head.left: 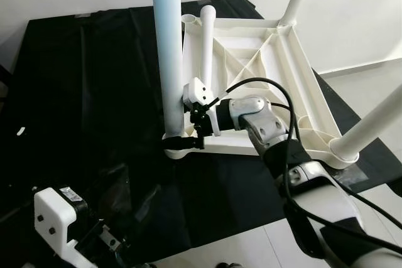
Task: Building children table
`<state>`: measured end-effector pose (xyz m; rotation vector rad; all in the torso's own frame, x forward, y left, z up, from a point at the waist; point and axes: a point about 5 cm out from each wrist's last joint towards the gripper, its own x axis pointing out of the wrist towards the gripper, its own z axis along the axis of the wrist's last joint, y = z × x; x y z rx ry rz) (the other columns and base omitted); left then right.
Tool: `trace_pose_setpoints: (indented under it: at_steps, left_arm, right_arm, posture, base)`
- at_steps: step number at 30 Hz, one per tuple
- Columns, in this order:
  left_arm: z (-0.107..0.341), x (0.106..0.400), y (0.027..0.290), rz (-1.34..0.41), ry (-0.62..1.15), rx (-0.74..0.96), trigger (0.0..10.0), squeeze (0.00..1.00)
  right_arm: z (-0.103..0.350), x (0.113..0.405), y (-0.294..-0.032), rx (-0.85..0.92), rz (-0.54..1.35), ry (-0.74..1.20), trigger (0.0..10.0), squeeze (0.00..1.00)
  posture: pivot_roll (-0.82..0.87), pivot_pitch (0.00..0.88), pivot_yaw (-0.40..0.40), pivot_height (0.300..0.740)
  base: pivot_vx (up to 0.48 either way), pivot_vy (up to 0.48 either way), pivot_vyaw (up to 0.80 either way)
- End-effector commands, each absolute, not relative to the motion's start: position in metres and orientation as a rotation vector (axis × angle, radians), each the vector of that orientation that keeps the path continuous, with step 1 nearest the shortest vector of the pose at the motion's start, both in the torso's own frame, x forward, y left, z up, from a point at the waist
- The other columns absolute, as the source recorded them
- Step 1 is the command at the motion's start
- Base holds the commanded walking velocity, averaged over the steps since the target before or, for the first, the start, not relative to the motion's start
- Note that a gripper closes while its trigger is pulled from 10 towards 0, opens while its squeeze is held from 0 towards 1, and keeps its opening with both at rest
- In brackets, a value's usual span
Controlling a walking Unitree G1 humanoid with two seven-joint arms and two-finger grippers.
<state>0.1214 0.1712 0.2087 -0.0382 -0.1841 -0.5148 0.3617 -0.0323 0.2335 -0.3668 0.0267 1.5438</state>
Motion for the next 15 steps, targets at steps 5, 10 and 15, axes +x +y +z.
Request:
trace_pose_setpoints:
  at_steps: [5, 10, 15]
  left_arm:
    - [0.21, 0.118, 0.172, -0.511, -0.165, -0.032, 10.0, 0.0]
    - [0.209, 0.12, 0.171, -0.516, -0.17, -0.035, 10.0, 0.0]
    - [0.208, 0.124, 0.171, -0.521, -0.175, -0.038, 10.0, 0.0]
  right_arm:
    - [0.238, 0.359, -0.03, -0.345, 1.672, 0.017, 0.0, 0.0]
    - [0.239, 0.359, -0.037, -0.325, 1.682, -0.023, 0.0, 0.0]
    - [0.231, 0.361, -0.044, -0.341, 1.569, -0.08, 0.0, 0.0]
  posture:
    - [0.17, 0.278, -0.08, 0.74]
    - [0.15, 0.267, -0.069, 0.74]
    - [0.13, 0.256, -0.065, 0.74]
  base:
    - [0.0, 0.0, 0.0]
    - [0.0, 0.0, 0.0]
    - [0.0, 0.0, 0.0]
